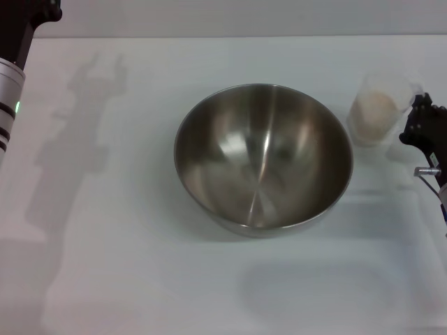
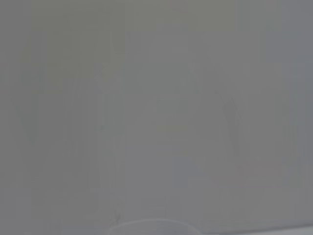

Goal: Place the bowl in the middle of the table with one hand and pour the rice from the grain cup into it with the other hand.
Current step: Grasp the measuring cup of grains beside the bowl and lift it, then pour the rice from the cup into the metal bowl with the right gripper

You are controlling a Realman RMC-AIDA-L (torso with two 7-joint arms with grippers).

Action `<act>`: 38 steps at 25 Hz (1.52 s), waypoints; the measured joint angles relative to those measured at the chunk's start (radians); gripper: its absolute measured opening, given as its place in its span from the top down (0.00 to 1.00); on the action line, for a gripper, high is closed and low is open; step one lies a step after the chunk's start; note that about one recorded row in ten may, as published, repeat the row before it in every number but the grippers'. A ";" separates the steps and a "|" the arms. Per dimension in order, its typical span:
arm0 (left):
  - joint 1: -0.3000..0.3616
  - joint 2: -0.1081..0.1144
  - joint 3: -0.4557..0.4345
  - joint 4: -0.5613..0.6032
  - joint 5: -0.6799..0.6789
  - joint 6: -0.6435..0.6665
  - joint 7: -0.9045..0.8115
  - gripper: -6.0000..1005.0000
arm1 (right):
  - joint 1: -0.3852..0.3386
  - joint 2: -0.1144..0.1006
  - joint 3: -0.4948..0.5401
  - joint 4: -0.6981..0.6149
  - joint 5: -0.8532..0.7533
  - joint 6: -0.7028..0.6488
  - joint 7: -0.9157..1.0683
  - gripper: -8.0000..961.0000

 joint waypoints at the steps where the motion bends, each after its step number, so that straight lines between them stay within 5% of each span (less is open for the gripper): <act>1: 0.000 0.000 0.000 0.001 0.000 -0.001 0.000 0.55 | -0.002 0.000 0.001 0.000 0.000 -0.013 0.000 0.99; 15: 0.009 0.003 -0.065 0.061 -0.001 -0.050 -0.007 0.55 | 0.010 -0.005 -0.004 -0.032 -0.078 -0.154 -0.001 0.99; 38: 0.144 -0.005 -0.066 0.046 -0.008 -0.072 -0.012 0.55 | 0.064 -0.005 -0.006 -0.120 -0.353 -0.389 -0.129 0.99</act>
